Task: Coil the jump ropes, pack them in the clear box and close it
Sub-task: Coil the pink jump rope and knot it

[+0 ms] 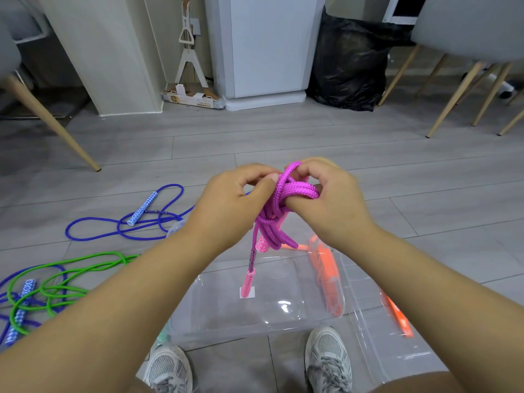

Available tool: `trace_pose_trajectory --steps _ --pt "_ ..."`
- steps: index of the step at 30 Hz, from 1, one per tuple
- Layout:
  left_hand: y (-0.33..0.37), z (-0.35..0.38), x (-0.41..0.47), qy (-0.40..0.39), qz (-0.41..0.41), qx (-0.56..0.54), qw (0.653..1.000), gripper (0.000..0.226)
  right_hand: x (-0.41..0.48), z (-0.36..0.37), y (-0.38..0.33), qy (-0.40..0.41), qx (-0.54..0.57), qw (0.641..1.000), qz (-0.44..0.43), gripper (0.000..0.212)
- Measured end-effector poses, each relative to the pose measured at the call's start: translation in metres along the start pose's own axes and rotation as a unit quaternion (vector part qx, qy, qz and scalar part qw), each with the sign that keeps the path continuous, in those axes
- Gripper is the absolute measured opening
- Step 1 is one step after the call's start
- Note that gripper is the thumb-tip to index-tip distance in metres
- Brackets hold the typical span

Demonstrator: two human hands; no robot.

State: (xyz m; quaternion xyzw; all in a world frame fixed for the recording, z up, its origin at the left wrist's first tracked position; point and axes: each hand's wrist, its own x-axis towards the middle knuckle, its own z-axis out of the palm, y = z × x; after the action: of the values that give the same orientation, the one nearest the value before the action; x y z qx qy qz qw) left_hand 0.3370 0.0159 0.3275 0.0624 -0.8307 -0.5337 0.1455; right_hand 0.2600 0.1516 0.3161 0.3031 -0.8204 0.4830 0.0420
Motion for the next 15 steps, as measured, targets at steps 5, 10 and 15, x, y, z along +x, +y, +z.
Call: trace_pose_trajectory --steps 5,10,15 --pt "0.0055 -0.0015 -0.0031 -0.043 -0.017 -0.045 0.998 0.015 -0.003 0.0016 -0.0023 -0.009 -0.005 1.0 -0.004 0.009" --pt "0.0064 0.0008 -0.0001 -0.026 -0.03 -0.046 0.998 0.025 -0.004 0.0017 -0.0001 -0.006 -0.014 1.0 -0.017 0.01" --pt "0.0011 -0.0015 0.0049 -0.01 -0.068 -0.053 0.996 0.024 -0.0047 -0.0038 0.0005 -0.008 -0.001 1.0 -0.003 0.01"
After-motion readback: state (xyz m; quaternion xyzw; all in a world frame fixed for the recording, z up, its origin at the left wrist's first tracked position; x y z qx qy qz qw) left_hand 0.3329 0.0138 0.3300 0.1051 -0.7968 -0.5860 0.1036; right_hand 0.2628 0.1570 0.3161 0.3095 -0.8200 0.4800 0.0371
